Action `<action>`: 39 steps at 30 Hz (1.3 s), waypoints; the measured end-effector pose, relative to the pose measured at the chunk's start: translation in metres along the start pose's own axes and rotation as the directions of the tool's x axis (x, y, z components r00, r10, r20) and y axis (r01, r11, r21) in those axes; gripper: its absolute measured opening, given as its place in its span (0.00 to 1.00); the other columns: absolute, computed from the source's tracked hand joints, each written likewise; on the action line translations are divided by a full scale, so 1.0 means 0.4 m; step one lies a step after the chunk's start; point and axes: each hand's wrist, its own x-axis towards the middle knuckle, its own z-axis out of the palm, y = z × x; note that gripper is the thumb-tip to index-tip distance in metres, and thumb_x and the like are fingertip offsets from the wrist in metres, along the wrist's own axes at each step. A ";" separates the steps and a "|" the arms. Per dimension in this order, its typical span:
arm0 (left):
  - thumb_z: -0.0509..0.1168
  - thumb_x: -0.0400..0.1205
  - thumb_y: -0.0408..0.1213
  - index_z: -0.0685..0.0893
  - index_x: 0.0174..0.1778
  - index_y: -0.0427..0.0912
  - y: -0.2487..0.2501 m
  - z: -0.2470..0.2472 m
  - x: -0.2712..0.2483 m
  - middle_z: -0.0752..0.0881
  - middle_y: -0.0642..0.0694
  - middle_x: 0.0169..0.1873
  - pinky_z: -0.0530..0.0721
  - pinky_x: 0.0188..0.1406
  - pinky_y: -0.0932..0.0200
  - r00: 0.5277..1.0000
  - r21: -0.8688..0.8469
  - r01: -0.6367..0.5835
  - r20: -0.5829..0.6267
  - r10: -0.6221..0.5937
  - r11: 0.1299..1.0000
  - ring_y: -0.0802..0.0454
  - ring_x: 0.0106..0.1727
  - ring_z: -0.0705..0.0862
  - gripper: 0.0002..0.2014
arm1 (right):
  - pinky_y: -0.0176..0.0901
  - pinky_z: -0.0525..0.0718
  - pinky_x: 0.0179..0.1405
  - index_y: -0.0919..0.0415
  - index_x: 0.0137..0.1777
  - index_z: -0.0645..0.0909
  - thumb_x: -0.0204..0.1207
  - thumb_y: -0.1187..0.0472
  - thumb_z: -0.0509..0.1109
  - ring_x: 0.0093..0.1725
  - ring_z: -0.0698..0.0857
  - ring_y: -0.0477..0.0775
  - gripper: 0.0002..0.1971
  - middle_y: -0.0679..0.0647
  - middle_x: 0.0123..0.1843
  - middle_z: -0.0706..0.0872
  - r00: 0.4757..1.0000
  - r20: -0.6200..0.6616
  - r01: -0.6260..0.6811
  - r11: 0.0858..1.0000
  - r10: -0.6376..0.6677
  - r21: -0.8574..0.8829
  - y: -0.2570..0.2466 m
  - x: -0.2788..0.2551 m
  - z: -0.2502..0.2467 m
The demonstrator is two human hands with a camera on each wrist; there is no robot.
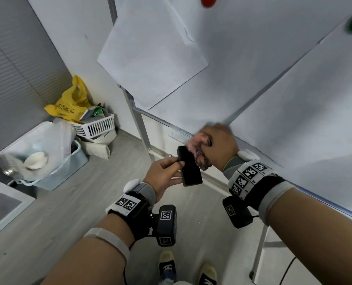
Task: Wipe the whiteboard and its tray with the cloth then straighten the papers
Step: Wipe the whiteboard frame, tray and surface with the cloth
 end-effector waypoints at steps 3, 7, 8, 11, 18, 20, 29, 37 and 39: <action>0.67 0.82 0.27 0.87 0.59 0.31 0.008 -0.019 0.005 0.91 0.35 0.47 0.92 0.41 0.53 1.000 0.036 -0.003 0.028 0.002 0.999 0.42 0.41 0.91 0.11 | 0.32 0.77 0.52 0.63 0.56 0.84 0.71 0.69 0.70 0.54 0.84 0.60 0.13 0.57 0.60 0.80 0.993 -0.100 -0.060 0.998 0.063 0.029 0.023 0.003 -0.006; 0.67 0.82 0.29 0.86 0.59 0.29 0.000 -0.061 0.029 0.90 0.35 0.47 0.92 0.39 0.53 0.996 0.005 0.011 -0.084 -0.011 1.000 0.43 0.38 0.90 0.12 | 0.39 0.81 0.50 0.61 0.50 0.88 0.71 0.71 0.68 0.50 0.83 0.62 0.11 0.60 0.53 0.80 0.974 -0.202 0.102 0.995 -0.103 -0.012 0.018 0.004 0.045; 0.66 0.83 0.29 0.85 0.58 0.28 0.000 -0.073 0.039 0.89 0.35 0.46 0.92 0.39 0.53 0.992 -0.031 0.015 -0.126 -0.018 0.999 0.44 0.37 0.90 0.11 | 0.46 0.84 0.49 0.62 0.47 0.88 0.69 0.72 0.67 0.49 0.83 0.62 0.12 0.60 0.51 0.80 0.963 -0.212 0.161 0.986 -0.164 -0.031 0.009 0.016 0.068; 0.63 0.84 0.32 0.84 0.54 0.28 -0.001 -0.117 0.079 0.91 0.38 0.39 0.91 0.39 0.50 0.970 -0.255 0.029 -0.228 -0.089 0.967 0.44 0.34 0.91 0.10 | 0.52 0.83 0.43 0.63 0.43 0.84 0.70 0.70 0.66 0.49 0.82 0.60 0.07 0.57 0.48 0.79 0.936 -0.139 0.313 0.946 -0.322 -0.088 -0.037 0.074 0.106; 0.63 0.76 0.37 0.78 0.48 0.37 0.011 -0.182 0.189 0.76 0.43 0.32 0.86 0.29 0.57 0.947 -0.614 0.081 -0.199 -0.253 0.785 0.48 0.31 0.75 0.09 | 0.52 0.85 0.54 0.60 0.63 0.80 0.70 0.73 0.65 0.58 0.83 0.64 0.20 0.59 0.55 0.85 0.871 0.251 0.488 0.798 -0.422 -0.354 -0.049 0.157 0.189; 0.69 0.64 0.37 0.76 0.46 0.39 0.022 -0.179 0.229 0.73 0.44 0.35 0.85 0.35 0.55 0.963 -0.624 0.120 -0.117 -0.244 0.773 0.47 0.34 0.74 0.16 | 0.56 0.80 0.70 0.62 0.79 0.70 0.72 0.70 0.53 0.71 0.78 0.65 0.32 0.61 0.69 0.81 0.878 0.310 0.461 0.819 -0.365 -0.341 -0.022 0.140 0.192; 0.53 0.69 0.40 0.80 0.54 0.37 0.071 -0.071 0.277 0.87 0.38 0.49 0.78 0.57 0.47 0.981 -0.679 0.193 0.137 -0.136 0.709 0.39 0.49 0.84 0.21 | 0.58 0.83 0.66 0.64 0.78 0.73 0.71 0.70 0.54 0.69 0.79 0.64 0.32 0.60 0.70 0.82 0.931 0.214 0.354 0.877 -0.296 -0.325 0.040 0.104 0.209; 0.49 0.73 0.42 0.83 0.49 0.41 0.050 -0.082 0.307 0.87 0.40 0.50 0.73 0.55 0.48 0.984 -0.670 0.180 0.117 -0.136 0.721 0.42 0.48 0.82 0.20 | 0.56 0.79 0.73 0.62 0.81 0.70 0.70 0.72 0.69 0.78 0.75 0.61 0.35 0.56 0.79 0.78 0.928 0.235 0.352 0.887 -0.289 -0.298 0.043 0.139 0.225; 0.53 0.68 0.41 0.82 0.43 0.42 0.048 -0.073 0.305 0.85 0.41 0.45 0.74 0.49 0.50 0.987 -0.665 0.160 0.094 -0.130 0.730 0.42 0.43 0.80 0.16 | 0.55 0.83 0.67 0.58 0.80 0.71 0.70 0.70 0.69 0.74 0.78 0.60 0.35 0.53 0.77 0.81 0.948 0.168 0.314 0.890 -0.271 -0.332 0.078 0.090 0.214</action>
